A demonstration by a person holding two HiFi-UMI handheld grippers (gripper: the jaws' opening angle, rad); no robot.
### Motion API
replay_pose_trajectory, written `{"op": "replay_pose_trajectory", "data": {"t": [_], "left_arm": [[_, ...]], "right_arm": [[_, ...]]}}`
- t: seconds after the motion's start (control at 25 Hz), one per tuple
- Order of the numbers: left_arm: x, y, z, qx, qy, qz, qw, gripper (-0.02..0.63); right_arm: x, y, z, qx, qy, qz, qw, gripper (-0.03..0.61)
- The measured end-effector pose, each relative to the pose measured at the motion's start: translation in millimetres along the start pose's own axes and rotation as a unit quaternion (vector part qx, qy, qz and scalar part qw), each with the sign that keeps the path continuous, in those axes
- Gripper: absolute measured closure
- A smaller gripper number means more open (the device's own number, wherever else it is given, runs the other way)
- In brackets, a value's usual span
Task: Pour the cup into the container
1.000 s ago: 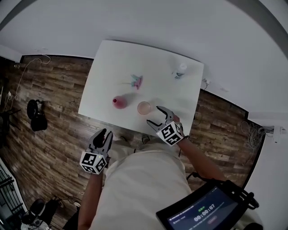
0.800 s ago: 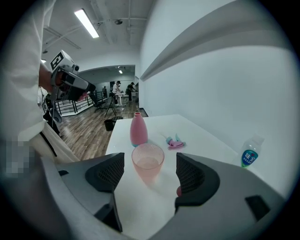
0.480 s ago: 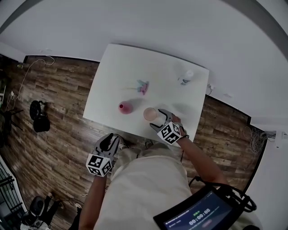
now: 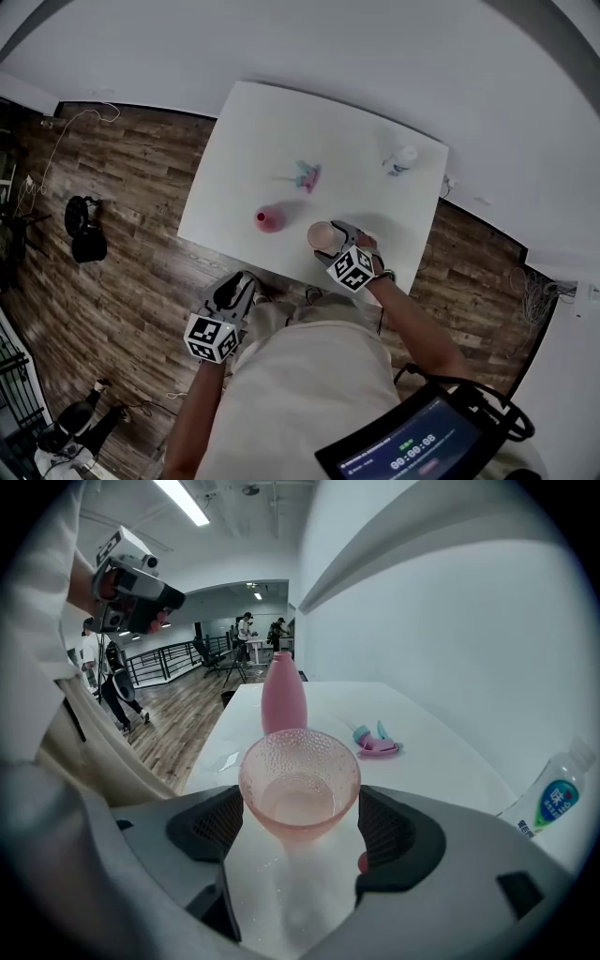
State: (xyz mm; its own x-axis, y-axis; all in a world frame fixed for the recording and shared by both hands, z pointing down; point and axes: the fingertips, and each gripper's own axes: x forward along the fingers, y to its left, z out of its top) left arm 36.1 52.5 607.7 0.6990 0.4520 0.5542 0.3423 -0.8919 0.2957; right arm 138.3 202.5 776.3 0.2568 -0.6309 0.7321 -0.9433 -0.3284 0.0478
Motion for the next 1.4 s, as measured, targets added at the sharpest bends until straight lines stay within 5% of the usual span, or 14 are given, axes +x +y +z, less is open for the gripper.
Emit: {"op": "replay_pose_trajectory", "data": {"t": [1.4], "left_arm": [[-0.6,22.4,-1.6,-0.011,0.007,0.027,0.9996,0.5]], "right_arm": [[22.5,-11.3,7.6,0.03,-0.003,-0.021,0.999,0.213]]}}
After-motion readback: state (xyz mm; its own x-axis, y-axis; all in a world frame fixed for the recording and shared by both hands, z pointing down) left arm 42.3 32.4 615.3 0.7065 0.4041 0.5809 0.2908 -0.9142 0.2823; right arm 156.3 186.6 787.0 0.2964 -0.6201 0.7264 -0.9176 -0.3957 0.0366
